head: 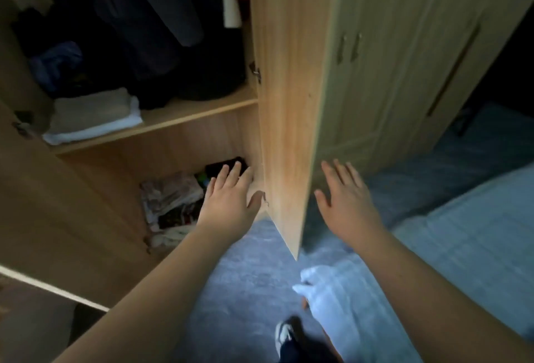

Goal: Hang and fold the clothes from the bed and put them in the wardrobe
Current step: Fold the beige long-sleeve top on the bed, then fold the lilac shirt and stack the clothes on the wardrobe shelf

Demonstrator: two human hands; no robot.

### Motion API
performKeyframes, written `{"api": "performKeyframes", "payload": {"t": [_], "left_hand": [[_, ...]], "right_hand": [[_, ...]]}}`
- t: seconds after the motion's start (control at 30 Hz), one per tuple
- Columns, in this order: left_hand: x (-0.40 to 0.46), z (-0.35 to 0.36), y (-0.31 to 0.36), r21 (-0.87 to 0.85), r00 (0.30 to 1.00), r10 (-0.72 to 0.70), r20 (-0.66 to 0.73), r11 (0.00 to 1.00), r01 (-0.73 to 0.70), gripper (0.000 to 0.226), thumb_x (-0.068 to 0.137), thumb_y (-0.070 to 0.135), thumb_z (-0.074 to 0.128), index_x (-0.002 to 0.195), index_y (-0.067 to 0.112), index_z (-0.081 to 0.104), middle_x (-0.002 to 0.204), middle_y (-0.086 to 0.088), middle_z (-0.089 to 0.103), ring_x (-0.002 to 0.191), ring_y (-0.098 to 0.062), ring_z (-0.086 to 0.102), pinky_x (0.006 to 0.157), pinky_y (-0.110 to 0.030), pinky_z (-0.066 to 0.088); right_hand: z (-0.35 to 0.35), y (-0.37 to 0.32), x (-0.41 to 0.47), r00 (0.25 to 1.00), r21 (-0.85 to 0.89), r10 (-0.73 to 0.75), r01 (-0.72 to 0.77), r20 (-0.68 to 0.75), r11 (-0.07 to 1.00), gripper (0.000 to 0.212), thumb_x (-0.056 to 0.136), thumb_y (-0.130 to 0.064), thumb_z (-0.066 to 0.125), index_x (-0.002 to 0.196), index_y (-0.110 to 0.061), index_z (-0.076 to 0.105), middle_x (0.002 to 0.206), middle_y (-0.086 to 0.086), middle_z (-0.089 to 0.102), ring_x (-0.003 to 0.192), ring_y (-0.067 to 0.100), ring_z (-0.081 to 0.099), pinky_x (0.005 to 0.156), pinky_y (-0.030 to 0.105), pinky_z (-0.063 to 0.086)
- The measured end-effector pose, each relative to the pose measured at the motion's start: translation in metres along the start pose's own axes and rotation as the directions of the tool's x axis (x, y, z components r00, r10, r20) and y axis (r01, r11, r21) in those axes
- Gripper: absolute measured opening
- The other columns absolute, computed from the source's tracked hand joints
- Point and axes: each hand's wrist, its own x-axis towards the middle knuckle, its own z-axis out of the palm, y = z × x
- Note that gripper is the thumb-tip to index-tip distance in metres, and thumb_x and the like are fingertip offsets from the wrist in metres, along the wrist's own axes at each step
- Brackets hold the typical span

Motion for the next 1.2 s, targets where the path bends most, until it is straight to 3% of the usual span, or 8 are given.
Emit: {"api": "performKeyframes", "payload": {"t": [0.13, 0.33, 0.47, 0.53, 0.67, 0.9, 1.0, 1.2], "left_hand": [[-0.055, 0.042, 0.044, 0.073, 0.986, 0.143, 0.086, 0.986, -0.149, 0.06, 0.1, 0.054, 0.025, 0.154, 0.038, 0.006, 0.165, 0.002, 0.005, 0.152, -0.023, -0.002, 0.122, -0.049, 0.004], [-0.122, 0.083, 0.146, 0.053, 0.898, 0.363, 0.25, 0.921, -0.387, 0.062, 0.1, 0.052, 0.028, 0.155, 0.036, 0.005, 0.165, 0.0, 0.004, 0.151, -0.024, -0.003, 0.121, -0.048, 0.003], [-0.146, 0.11, 0.224, 0.059, 0.812, 0.502, 0.298, 0.84, -0.54, 0.062, 0.1, 0.054, 0.025, 0.155, 0.035, 0.005, 0.165, 0.0, 0.006, 0.151, -0.024, -0.002, 0.121, -0.05, 0.005], [-0.157, 0.124, 0.265, 0.037, 0.761, 0.563, 0.323, 0.796, -0.604, 0.061, 0.1, 0.054, 0.025, 0.155, 0.036, 0.005, 0.165, 0.0, 0.007, 0.152, -0.025, -0.001, 0.121, -0.052, 0.005], [-0.171, 0.158, 0.35, -0.029, 0.653, 0.663, 0.367, 0.71, -0.704, 0.061, 0.101, 0.053, 0.025, 0.155, 0.036, 0.004, 0.165, 0.0, 0.005, 0.152, -0.025, -0.002, 0.121, -0.05, 0.002], [-0.203, 0.25, 0.508, -0.129, 0.522, 0.753, 0.401, 0.611, -0.781, 0.07, 0.09, 0.055, 0.013, 0.153, 0.027, 0.027, 0.16, -0.006, 0.026, 0.149, -0.029, 0.019, 0.119, -0.052, 0.015], [-0.214, 0.302, 0.553, -0.137, 0.478, 0.743, 0.469, 0.596, -0.791, 0.073, 0.089, 0.055, 0.011, 0.153, 0.026, 0.028, 0.16, -0.007, 0.027, 0.148, -0.03, 0.021, 0.118, -0.052, 0.018], [-0.216, 0.409, 0.589, -0.235, 0.455, 0.728, 0.513, 0.629, -0.741, 0.066, 0.09, 0.047, 0.032, 0.144, 0.012, 0.045, 0.145, -0.018, 0.048, 0.133, -0.04, 0.044, 0.101, -0.054, 0.042]], "right_hand": [[-0.006, 0.042, -0.097, 0.996, -0.146, 0.084, -0.078, 0.039, 0.986, 0.068, 0.09, -0.049, 0.036, 0.153, -0.023, 0.031, 0.159, 0.007, 0.031, 0.147, 0.032, 0.023, 0.114, 0.056, 0.025], [-0.026, 0.106, -0.233, 0.966, -0.2, 0.242, -0.221, 0.087, 0.955, 0.065, 0.092, -0.051, 0.028, 0.151, -0.023, 0.035, 0.157, 0.007, 0.035, 0.146, 0.032, 0.028, 0.111, 0.062, 0.027], [-0.04, 0.157, -0.307, 0.922, -0.186, 0.38, -0.362, 0.071, 0.914, 0.065, 0.095, -0.052, 0.024, 0.154, -0.025, 0.029, 0.161, 0.005, 0.028, 0.149, 0.031, 0.021, 0.115, 0.061, 0.023], [-0.047, 0.186, -0.338, 0.895, -0.187, 0.443, -0.428, 0.046, 0.884, 0.063, 0.097, -0.05, 0.033, 0.155, -0.025, 0.026, 0.162, 0.005, 0.025, 0.15, 0.031, 0.019, 0.116, 0.06, 0.02], [-0.061, 0.25, -0.394, 0.811, -0.178, 0.583, -0.569, 0.038, 0.803, 0.064, 0.092, -0.051, 0.033, 0.149, -0.022, 0.04, 0.154, 0.009, 0.04, 0.141, 0.036, 0.036, 0.109, 0.062, 0.031], [-0.073, 0.388, -0.491, 0.699, -0.166, 0.713, -0.697, 0.06, 0.697, 0.063, 0.088, -0.048, 0.037, 0.142, -0.018, 0.05, 0.146, 0.014, 0.049, 0.134, 0.037, 0.046, 0.103, 0.062, 0.037], [-0.056, 0.446, -0.521, 0.661, -0.166, 0.745, -0.727, 0.092, 0.666, 0.064, 0.087, -0.047, 0.036, 0.142, -0.016, 0.05, 0.146, 0.016, 0.05, 0.133, 0.039, 0.046, 0.103, 0.063, 0.038], [0.015, 0.533, -0.549, 0.6, -0.18, 0.779, -0.759, 0.183, 0.626, 0.065, 0.086, -0.042, 0.049, 0.146, -0.015, 0.045, 0.148, 0.015, 0.047, 0.136, 0.039, 0.043, 0.104, 0.062, 0.038]]}}
